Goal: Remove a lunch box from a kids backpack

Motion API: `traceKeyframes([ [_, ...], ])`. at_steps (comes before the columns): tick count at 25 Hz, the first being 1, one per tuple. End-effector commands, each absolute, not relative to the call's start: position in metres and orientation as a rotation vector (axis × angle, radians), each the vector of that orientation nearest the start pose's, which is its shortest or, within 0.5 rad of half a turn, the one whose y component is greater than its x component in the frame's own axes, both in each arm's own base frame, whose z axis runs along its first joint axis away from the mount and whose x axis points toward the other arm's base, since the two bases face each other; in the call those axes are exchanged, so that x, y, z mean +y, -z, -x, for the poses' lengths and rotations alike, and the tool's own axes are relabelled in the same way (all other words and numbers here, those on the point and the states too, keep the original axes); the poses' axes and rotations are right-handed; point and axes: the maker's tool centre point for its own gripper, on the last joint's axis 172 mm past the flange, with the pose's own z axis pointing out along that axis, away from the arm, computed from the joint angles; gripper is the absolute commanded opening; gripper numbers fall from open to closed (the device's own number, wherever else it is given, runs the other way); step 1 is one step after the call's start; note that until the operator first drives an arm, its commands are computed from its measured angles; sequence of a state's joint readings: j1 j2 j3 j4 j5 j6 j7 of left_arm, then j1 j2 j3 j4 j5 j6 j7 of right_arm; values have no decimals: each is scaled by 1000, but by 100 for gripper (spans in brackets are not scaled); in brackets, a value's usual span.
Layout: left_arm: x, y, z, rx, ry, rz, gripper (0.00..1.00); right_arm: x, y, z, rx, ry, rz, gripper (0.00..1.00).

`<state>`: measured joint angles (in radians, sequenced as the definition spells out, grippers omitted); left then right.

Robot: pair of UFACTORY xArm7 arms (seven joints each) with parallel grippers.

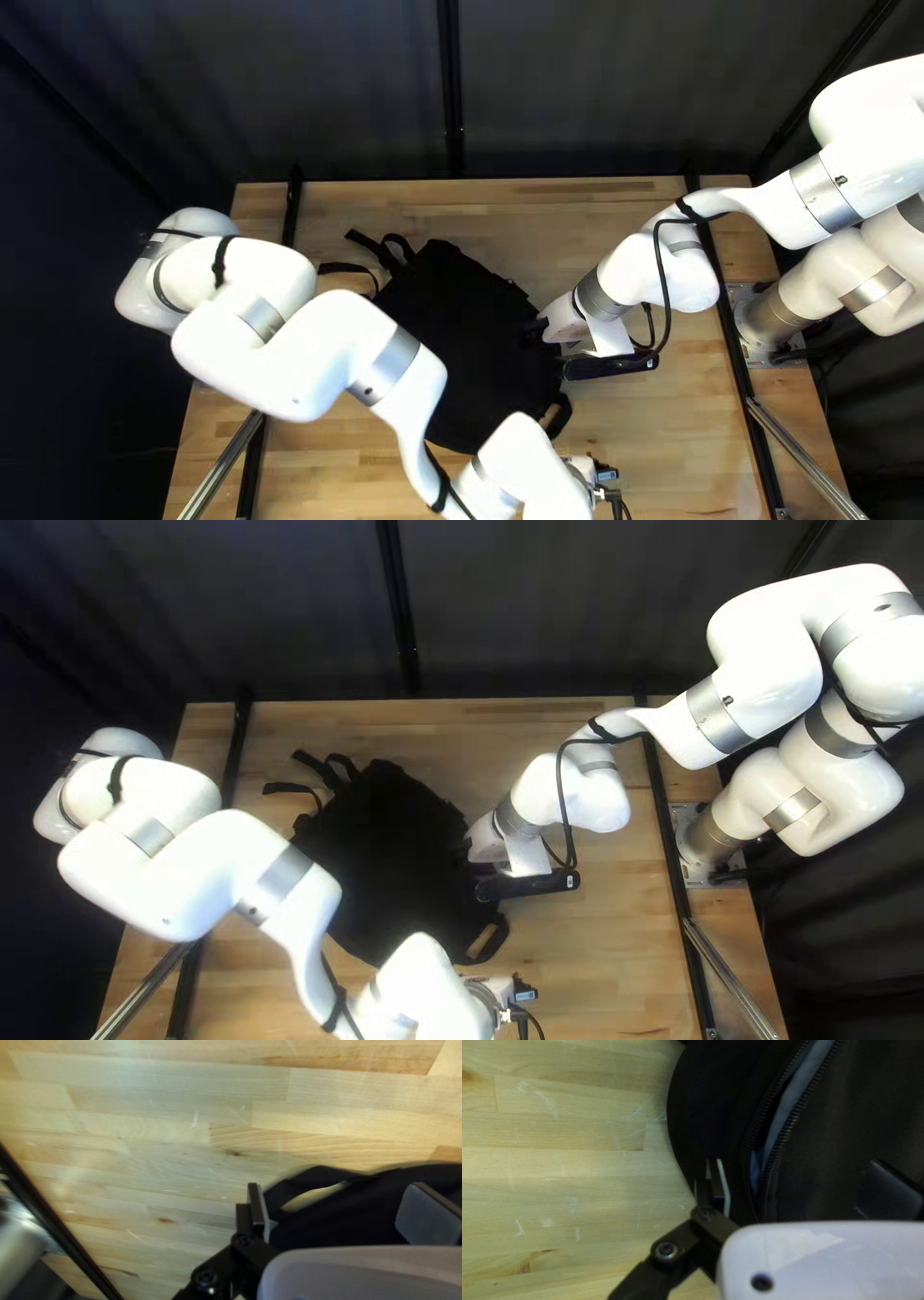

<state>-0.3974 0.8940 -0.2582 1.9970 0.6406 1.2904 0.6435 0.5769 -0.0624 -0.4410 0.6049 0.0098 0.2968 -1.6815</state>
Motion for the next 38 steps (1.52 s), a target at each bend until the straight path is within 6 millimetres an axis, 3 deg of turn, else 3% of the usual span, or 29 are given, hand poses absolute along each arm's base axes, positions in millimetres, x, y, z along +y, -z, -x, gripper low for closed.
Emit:
traceKeyframes([
  [1,-248,-68,-595,1612,-313,2120,100,69,-114,-467,2257,-405,-1795,100],
  [14,-205,-56,-598,1166,-475,2290,100,68,-110,-465,2252,-401,-1804,100],
  [19,-203,-56,-598,1152,-481,2297,96,68,-109,-464,2254,-401,-1809,100],
  [21,-203,-56,-598,1152,-481,2297,37,68,-109,-465,2255,-400,-1812,100],
  [22,-203,-56,-598,1152,-481,2297,0,68,-109,-465,2256,-399,-1814,100],
  [33,-203,-56,-598,1152,-481,2297,0,69,-106,-462,2264,-387,-1829,100],
  [38,-203,-56,-598,1152,-481,2297,0,71,-117,-455,2237,-382,-1850,100],
])
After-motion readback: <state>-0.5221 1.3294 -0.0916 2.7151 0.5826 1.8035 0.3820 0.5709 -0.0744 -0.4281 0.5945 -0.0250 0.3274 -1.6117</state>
